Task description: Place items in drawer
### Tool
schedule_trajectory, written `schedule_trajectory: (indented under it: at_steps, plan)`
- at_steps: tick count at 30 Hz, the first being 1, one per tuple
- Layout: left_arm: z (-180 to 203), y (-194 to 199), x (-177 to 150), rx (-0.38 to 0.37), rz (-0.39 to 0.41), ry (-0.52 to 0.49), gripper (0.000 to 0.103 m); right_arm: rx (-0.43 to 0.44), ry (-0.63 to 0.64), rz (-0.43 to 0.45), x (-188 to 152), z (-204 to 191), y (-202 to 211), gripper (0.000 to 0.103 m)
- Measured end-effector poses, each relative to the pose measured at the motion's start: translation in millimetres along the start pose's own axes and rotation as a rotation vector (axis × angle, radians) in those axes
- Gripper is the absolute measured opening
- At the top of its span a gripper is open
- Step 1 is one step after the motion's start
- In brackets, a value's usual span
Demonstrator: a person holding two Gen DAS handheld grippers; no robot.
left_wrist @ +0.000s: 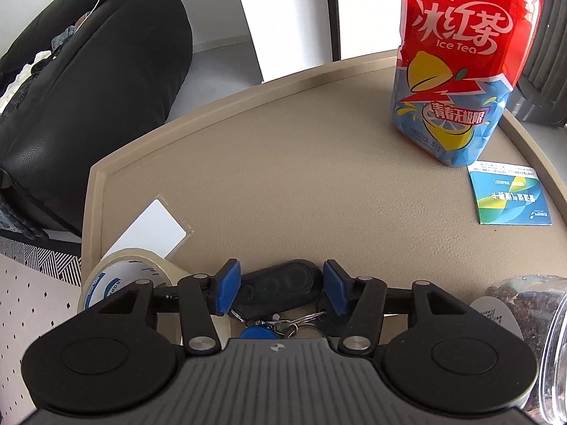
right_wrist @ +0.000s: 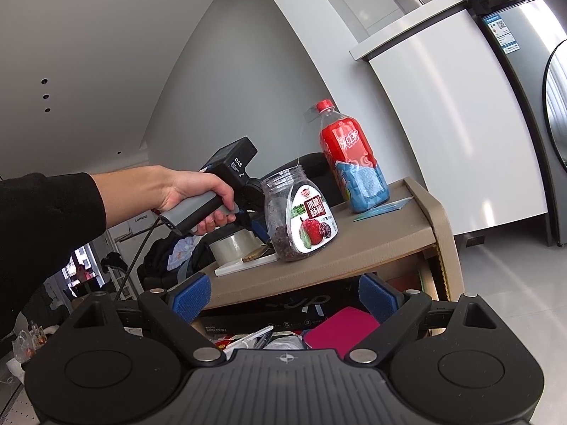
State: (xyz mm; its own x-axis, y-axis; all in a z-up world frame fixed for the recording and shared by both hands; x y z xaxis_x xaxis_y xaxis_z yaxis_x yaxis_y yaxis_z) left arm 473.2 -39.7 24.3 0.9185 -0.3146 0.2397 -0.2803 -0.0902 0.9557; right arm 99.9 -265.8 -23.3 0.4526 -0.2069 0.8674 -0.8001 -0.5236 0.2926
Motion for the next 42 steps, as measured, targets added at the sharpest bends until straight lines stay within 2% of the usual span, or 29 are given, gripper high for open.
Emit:
schedule_trajectory:
  at_steps: [6, 9, 18, 25, 27, 28, 29, 30, 36, 42]
  plan:
    - [-5.5, 3.2, -5.0, 0.023, -0.001, 0.034, 0.059, -0.002, 0.002, 0.000, 0.0, 0.3, -0.3, 0.094]
    - [-8.3, 4.5, -6.8, 0.058, 0.007, 0.037, 0.061, -0.004, 0.003, 0.002, 0.4, 0.7, -0.3, 0.094]
    - [-6.5, 6.5, -15.0, 0.069, -0.007, 0.027, 0.065, -0.004, 0.002, 0.011, 0.7, 0.7, 3.8, 0.094]
    - [-6.0, 6.0, -18.5, 0.071, 0.017, 0.039, 0.067, -0.004, -0.004, 0.011, 1.3, 1.5, 4.6, 0.094]
    - [-5.1, 5.3, -17.3, 0.064, 0.028, 0.048, 0.072, -0.006, -0.006, 0.021, 1.5, 1.0, 7.1, 0.094]
    - [-3.8, 3.9, -16.8, 0.043, 0.039, 0.050, 0.082, -0.007, -0.010, 0.028, 1.8, 1.1, 8.7, 0.094]
    - [-1.0, 1.7, -16.1, 0.007, 0.043, 0.048, 0.097, -0.003, -0.018, 0.033, 2.2, 1.5, 10.5, 0.094]
    - [1.3, -1.3, -15.3, -0.010, 0.042, 0.066, 0.102, 0.001, -0.022, 0.034, 2.6, 2.1, 11.4, 0.094]
    - [2.9, -4.4, -9.7, -0.040, -0.004, 0.100, 0.102, -0.011, -0.033, 0.031, 2.9, 6.9, 10.1, 0.094]
    - [5.3, -5.7, -10.1, -0.052, 0.001, 0.119, 0.102, 0.000, -0.030, 0.030, 1.9, 4.9, 11.1, 0.094]
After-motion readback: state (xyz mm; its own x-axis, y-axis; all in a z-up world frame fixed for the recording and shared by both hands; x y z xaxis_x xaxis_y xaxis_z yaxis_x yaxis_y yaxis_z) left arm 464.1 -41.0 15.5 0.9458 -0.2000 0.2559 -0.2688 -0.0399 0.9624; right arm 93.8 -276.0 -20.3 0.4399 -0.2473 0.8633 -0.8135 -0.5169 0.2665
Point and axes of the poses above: each gripper's, at about its wrist camera, not at the fingertips, and y roughly against the way its jaws point, z to its right, x to its top, the point moved 3 cm from there along -y, roughly the way its jaws point, and after that the axes turned 13 degrees about -z, right-handed, at the moved point
